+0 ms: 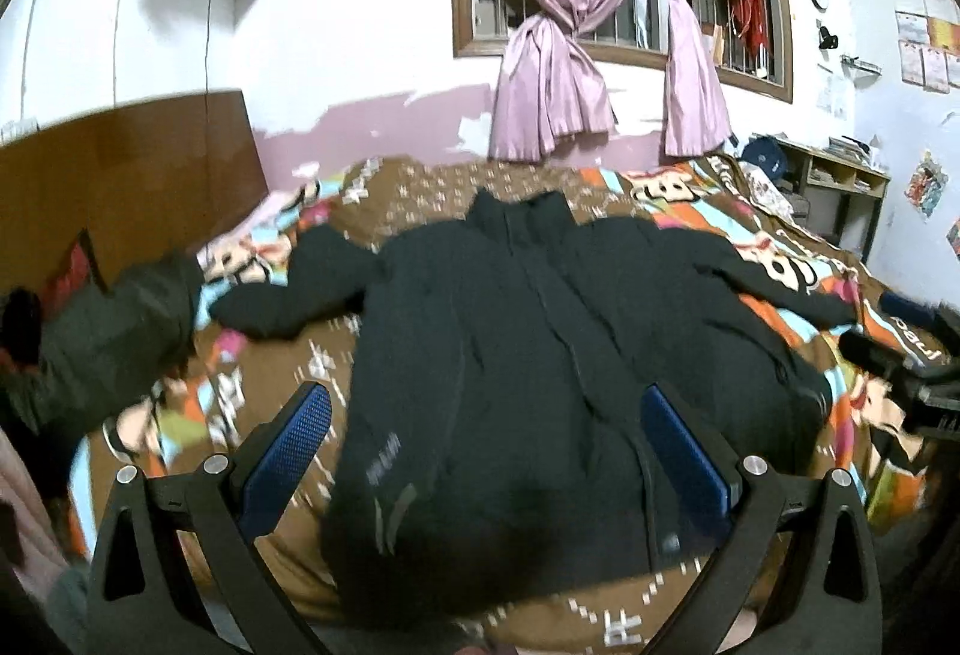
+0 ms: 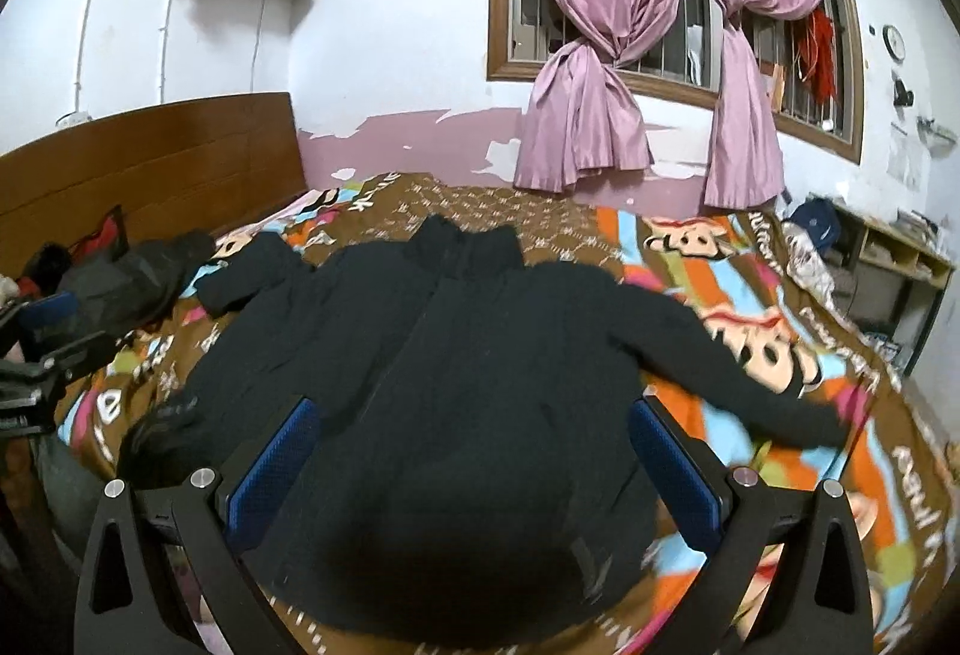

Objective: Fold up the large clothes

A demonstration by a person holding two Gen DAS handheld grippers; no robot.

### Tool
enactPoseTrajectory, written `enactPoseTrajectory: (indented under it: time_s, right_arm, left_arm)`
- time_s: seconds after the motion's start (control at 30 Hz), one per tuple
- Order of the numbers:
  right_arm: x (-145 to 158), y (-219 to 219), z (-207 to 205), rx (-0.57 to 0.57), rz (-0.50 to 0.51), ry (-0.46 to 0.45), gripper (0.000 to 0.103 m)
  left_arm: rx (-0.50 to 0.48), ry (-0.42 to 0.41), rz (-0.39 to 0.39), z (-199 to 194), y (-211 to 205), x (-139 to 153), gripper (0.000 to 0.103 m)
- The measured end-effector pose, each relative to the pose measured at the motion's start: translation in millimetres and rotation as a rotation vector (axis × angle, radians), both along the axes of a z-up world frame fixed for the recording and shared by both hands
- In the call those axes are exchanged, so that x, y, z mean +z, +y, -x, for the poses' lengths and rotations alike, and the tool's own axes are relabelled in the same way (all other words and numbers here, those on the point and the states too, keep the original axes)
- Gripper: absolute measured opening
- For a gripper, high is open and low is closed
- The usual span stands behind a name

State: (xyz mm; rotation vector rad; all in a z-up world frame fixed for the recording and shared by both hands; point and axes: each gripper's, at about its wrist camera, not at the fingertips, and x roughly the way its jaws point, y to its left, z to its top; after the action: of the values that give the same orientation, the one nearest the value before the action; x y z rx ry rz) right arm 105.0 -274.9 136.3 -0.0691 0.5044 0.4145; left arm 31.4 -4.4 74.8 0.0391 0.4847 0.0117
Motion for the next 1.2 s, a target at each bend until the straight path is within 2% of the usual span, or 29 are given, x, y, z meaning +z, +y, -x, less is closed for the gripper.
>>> enactPoseTrajectory:
  time_s: [0.13, 0.23, 0.4, 0.57, 0.67, 0.83, 0.9, 1.03, 1.2]
  right_arm:
    - [42, -7, -41, -0.042, 0.009, 0.042, 0.103]
    - [68, -10, -81, -0.064, -0.009, 0.115, 0.103]
    - [71, -19, -143, -0.126, -0.021, 0.174, 0.103]
    - [56, -39, -199, -0.227, -0.047, 0.183, 0.103]
    - [45, -61, -224, -0.312, -0.085, 0.1, 0.103]
    - [15, -98, -268, -0.446, -0.095, 0.025, 0.103]
    - [-6, -118, -292, -0.526, -0.129, 0.071, 0.103]
    - [-45, -160, -324, -0.631, -0.214, 0.207, 0.103]
    - [-98, -221, -336, -0.793, -0.239, 0.314, 0.103]
  left_arm:
    - [0.028, -0.049, -0.057, -17, -3, 27, 0.101]
    - [0.032, -0.081, -0.072, -35, -4, 41, 0.101]
    - [0.036, -0.097, -0.092, -76, -4, 49, 0.101]
    - [0.029, -0.088, -0.134, -126, -9, 46, 0.101]
    - [0.001, -0.075, -0.151, -160, -12, 38, 0.101]
    - [-0.078, -0.008, -0.101, -226, -23, 14, 0.101]
    - [-0.102, 0.026, -0.093, -254, -31, 7, 0.101]
    - [-0.161, 0.128, -0.045, -316, -62, -26, 0.101]
    - [-0.217, 0.21, -0.001, -364, -100, -59, 0.101]
